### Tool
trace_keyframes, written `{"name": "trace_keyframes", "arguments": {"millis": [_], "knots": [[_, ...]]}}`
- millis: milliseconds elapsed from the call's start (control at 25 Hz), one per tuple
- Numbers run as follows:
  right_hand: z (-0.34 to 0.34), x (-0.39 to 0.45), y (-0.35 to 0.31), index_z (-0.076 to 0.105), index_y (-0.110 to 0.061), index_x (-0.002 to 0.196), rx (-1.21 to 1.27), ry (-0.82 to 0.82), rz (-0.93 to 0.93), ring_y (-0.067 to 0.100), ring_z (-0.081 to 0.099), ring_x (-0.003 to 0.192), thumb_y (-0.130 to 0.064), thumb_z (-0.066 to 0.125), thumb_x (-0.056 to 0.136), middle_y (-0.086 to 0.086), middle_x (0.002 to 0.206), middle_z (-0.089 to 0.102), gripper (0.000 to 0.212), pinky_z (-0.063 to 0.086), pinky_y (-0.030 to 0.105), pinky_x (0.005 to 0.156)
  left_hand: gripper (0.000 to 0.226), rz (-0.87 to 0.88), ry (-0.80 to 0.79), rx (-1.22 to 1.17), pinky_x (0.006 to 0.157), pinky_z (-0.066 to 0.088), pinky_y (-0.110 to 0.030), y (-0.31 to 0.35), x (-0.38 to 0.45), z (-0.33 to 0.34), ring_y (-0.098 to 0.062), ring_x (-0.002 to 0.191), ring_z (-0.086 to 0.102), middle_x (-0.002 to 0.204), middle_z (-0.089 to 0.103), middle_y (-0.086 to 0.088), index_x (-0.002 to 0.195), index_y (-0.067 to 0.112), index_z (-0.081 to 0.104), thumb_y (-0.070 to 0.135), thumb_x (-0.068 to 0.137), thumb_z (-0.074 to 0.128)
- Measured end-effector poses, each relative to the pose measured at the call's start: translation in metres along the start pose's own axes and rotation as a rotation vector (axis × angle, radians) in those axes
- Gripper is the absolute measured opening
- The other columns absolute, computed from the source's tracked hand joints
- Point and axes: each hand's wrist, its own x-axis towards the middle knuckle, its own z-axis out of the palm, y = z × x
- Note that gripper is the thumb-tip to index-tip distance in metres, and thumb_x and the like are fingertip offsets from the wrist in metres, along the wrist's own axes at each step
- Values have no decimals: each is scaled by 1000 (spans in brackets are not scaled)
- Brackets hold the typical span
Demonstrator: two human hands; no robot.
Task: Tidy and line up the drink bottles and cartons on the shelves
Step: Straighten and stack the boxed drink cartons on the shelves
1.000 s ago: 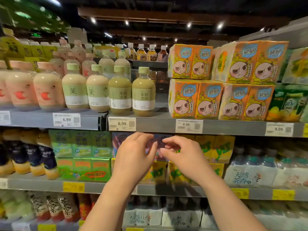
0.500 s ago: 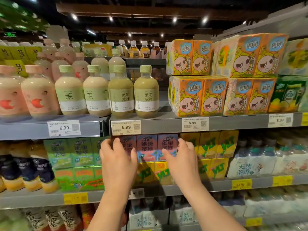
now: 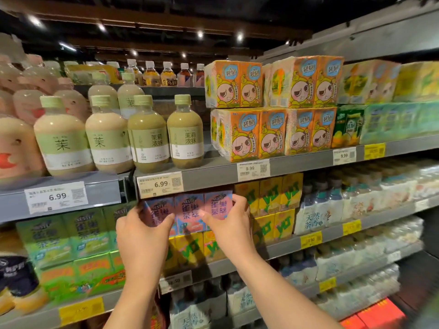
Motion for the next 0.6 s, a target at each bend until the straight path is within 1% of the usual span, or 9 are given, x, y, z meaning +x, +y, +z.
{"name": "trace_keyframes", "arguments": {"millis": [80, 160, 200, 280, 360, 440, 480, 520, 600], "knots": [[1, -7, -2, 34, -26, 119, 66, -19, 25, 9, 54, 99, -36, 81, 76, -4, 116, 52, 64, 43, 7, 67, 44, -12, -39, -79, 81, 51, -44, -7, 2, 0, -32, 96, 59, 93, 64, -12, 99, 13, 66, 33, 66, 86], [0, -9, -1, 36, -26, 114, 111, 23, 20, 5, 58, 93, -31, 82, 77, -6, 110, 57, 59, 47, 6, 61, 45, -8, -71, -168, 86, 53, -50, -8, 0, 0, -33, 101, 61, 97, 67, -10, 99, 18, 63, 34, 64, 86], [-2, -9, 0, 38, -27, 113, 117, 56, 14, 5, 61, 93, -30, 82, 77, -8, 107, 59, 57, 50, 10, 65, 46, -12, -72, -195, 87, 52, -52, -10, -1, 0, -33, 104, 61, 100, 68, -10, 100, 20, 60, 33, 65, 87], [-7, -10, 0, 36, -31, 113, 113, 112, 21, 6, 64, 92, -32, 82, 76, -8, 103, 63, 58, 56, 24, 77, 56, -18, -84, -243, 92, 51, -52, -11, -5, -3, -33, 111, 58, 111, 64, -13, 113, 13, 58, 30, 68, 87], [-8, -9, 3, 35, -37, 112, 92, 123, 51, 8, 65, 93, -37, 83, 73, -10, 98, 64, 62, 57, 33, 82, 62, -23, -98, -297, 88, 51, -45, -16, -8, -3, -29, 110, 58, 114, 61, -12, 119, 7, 52, 27, 71, 86], [-3, -11, 4, 53, -33, 105, 79, 134, 52, 11, 66, 97, -46, 85, 64, -10, 102, 65, 54, 58, 35, 80, 55, -12, -109, -335, 78, 46, -37, -18, -11, -6, -23, 98, 58, 109, 60, -8, 116, 9, 49, 21, 75, 84], [0, -11, 5, 60, -32, 107, 71, 136, 49, 11, 66, 97, -49, 85, 60, -10, 106, 65, 55, 59, 34, 79, 52, 2, -113, -345, 75, 45, -35, -18, -13, -8, -21, 95, 58, 106, 61, -6, 115, 10, 49, 20, 76, 83], [1, -12, 5, 61, -32, 109, 77, 139, 48, 9, 65, 97, -50, 85, 59, -9, 108, 63, 59, 59, 34, 78, 54, 8, -113, -353, 76, 45, -35, -19, -14, -10, -21, 94, 59, 106, 62, -5, 116, 11, 48, 22, 76, 83], [3, -14, 2, 55, -28, 114, 114, 135, 42, 6, 64, 96, -45, 87, 63, -11, 107, 62, 62, 58, 30, 80, 65, 25, -100, -349, 82, 48, -41, -22, -13, -12, -24, 101, 61, 107, 65, -4, 124, 12, 49, 31, 73, 85]]}}
